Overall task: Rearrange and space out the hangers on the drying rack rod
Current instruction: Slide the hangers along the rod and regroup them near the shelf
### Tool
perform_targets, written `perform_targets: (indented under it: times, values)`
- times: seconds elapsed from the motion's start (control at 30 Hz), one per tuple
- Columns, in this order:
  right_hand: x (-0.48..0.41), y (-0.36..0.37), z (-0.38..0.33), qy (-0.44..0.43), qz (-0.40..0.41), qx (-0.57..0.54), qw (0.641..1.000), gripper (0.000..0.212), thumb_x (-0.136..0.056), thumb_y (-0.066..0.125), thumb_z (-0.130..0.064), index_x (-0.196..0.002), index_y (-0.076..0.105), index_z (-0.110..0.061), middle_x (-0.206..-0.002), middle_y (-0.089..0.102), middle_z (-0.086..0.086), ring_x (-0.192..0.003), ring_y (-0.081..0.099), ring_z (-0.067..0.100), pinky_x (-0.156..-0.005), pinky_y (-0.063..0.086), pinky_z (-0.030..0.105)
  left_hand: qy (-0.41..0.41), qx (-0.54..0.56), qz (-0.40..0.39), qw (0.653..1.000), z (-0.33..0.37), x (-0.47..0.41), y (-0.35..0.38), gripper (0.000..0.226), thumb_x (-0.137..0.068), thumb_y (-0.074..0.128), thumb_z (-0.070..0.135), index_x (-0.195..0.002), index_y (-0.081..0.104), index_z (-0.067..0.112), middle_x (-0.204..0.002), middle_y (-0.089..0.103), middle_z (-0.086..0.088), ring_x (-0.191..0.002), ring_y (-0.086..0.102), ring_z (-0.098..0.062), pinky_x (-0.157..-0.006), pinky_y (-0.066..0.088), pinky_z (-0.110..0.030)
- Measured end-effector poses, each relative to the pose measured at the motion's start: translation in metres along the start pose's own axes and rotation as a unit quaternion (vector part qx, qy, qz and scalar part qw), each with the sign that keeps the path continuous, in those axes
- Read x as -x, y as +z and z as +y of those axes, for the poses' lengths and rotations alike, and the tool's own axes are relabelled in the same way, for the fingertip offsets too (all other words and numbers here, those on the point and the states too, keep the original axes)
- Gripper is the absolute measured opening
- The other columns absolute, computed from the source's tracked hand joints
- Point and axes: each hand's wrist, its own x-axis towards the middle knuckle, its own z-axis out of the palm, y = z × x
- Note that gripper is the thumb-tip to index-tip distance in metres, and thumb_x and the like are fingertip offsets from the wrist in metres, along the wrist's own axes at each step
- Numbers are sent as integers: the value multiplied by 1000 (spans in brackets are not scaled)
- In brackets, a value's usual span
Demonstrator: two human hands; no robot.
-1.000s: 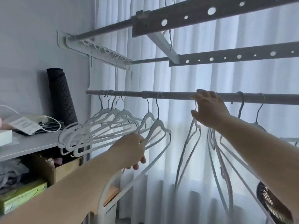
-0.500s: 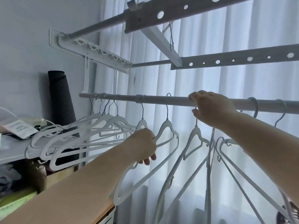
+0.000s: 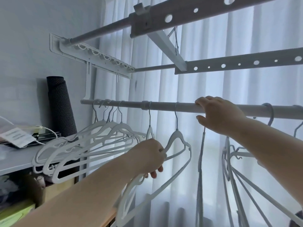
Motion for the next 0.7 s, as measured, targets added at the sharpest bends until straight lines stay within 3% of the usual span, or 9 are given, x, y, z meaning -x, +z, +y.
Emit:
perform_targets:
  times: [0.07,0.17,0.27,0.37,0.53,0.7]
  values:
    - [-1,0,-2,-2,4,0,1000,40,-92,46,-26,-130,41,-14,-127,52,5,-120,45,24,-94,37,34,31,-26,36,999,1,3,-4,22,-93,43,29,-104,57,17,-77,64,4,-58,60,-12,-56,47,-23]
    - [-1,3,-5,-18,20,-1,1000,42,-93,45,-26,-133,39,-17,-135,46,2,-125,40,22,-100,32,31,72,-65,147,984,-3,12,-13,25,-93,43,33,-107,61,24,-101,67,3,-96,62,-17,-83,45,-26]
    - [-2,5,-12,-42,61,4,997,43,-93,44,-24,-135,39,-17,-139,43,-1,-129,36,21,-106,25,28,115,-71,259,956,-17,20,-22,23,-92,44,29,-103,64,26,-102,68,8,-99,59,-14,-79,42,-22]
    - [-5,5,-26,-54,87,0,995,43,-92,46,-23,-134,42,-17,-140,43,0,-132,34,21,-108,21,28,133,-93,323,933,-40,22,-31,23,-92,44,28,-102,65,28,-101,66,10,-99,57,-10,-74,38,-19]
    - [-22,0,-62,-76,64,33,995,47,-92,45,-26,-138,36,-19,-145,36,-1,-135,29,20,-110,16,28,115,-102,335,929,-88,15,-63,23,-91,46,27,-108,62,25,-98,59,13,-103,56,-11,-73,35,-18]
    - [-55,-1,-111,-59,62,18,996,48,-91,45,-25,-138,36,-20,-144,39,-1,-134,32,19,-109,19,28,82,-98,323,938,-144,9,-103,28,-91,47,29,-118,55,25,-120,58,9,-113,50,-13,-88,39,-23]
